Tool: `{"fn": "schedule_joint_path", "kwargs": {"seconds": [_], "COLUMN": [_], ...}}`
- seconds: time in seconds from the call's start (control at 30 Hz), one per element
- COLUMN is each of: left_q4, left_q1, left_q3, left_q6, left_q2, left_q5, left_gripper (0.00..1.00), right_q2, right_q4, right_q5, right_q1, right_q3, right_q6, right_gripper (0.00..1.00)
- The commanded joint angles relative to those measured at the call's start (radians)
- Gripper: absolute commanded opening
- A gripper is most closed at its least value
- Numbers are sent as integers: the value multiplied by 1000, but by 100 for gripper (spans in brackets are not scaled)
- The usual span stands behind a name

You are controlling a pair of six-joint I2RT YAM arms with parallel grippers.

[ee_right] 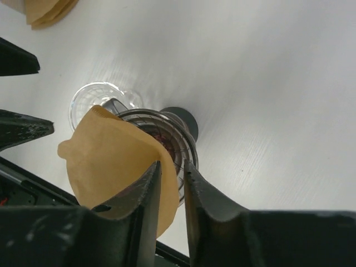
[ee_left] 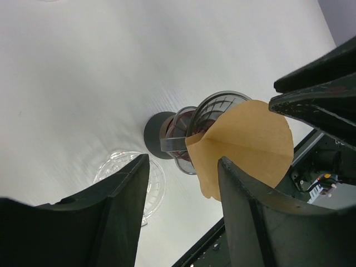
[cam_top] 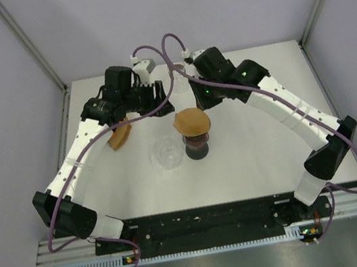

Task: Place the coffee filter in the dripper

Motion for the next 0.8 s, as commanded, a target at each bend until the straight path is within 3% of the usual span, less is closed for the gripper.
{"fn": "schedule_joint_path", "kwargs": {"seconds": [0.0,0.13,0.4,0.77], "left_q4": [67,94,139,165], "left_q1": [19,24,24,24], "left_q3": [-44,-75,-138,-171], "left_q6": [-59,-97,-148,-178], "left_q2": [-32,-28,-35,-35], "left_q5": [-11,27,75,113], "left_gripper": [56,52,43,41], "right_q2": [-54,-22,67,176], "right_q4": [72,76,88,56], "right_q5": [57,-23,-25,80], "right_q1": [69,84,101,121], "right_q3": [-35,-79,-141,-136], "right_q6": [34,68,88,89], "right_gripper": [13,0,0,0]}}
